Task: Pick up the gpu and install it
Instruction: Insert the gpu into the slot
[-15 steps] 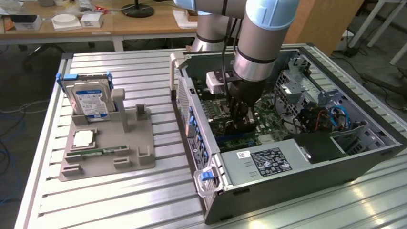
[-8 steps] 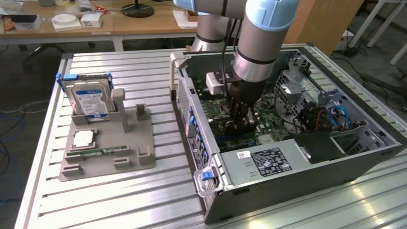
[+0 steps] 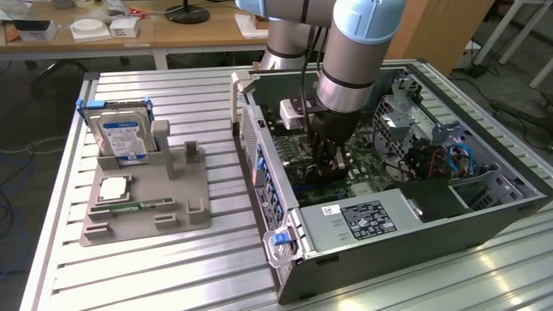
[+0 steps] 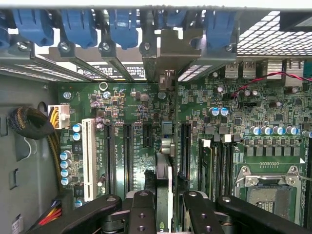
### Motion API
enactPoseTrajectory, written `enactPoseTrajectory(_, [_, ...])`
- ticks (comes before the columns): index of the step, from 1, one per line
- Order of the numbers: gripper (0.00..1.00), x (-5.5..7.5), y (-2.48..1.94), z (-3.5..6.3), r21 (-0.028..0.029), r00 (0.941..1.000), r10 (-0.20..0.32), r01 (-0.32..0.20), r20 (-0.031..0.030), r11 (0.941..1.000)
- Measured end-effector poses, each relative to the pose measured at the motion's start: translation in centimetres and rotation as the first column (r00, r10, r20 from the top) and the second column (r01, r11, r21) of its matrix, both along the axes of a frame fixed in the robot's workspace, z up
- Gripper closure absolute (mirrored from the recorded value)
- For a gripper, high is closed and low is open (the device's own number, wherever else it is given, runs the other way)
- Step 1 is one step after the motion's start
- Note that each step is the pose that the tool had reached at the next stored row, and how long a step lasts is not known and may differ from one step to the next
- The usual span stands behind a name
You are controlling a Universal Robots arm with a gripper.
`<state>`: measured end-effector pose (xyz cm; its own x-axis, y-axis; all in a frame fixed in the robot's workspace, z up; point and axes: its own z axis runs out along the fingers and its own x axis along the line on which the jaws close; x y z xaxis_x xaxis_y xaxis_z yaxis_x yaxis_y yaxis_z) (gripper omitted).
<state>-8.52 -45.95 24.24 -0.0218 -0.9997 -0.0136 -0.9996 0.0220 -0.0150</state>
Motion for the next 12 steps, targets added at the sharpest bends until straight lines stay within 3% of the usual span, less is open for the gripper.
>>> enactPoseTrajectory(12, [0.73,-0.02,-0.01,-0.41,-0.0004,1.0,0.0,0.0,-0.0001,1.0])
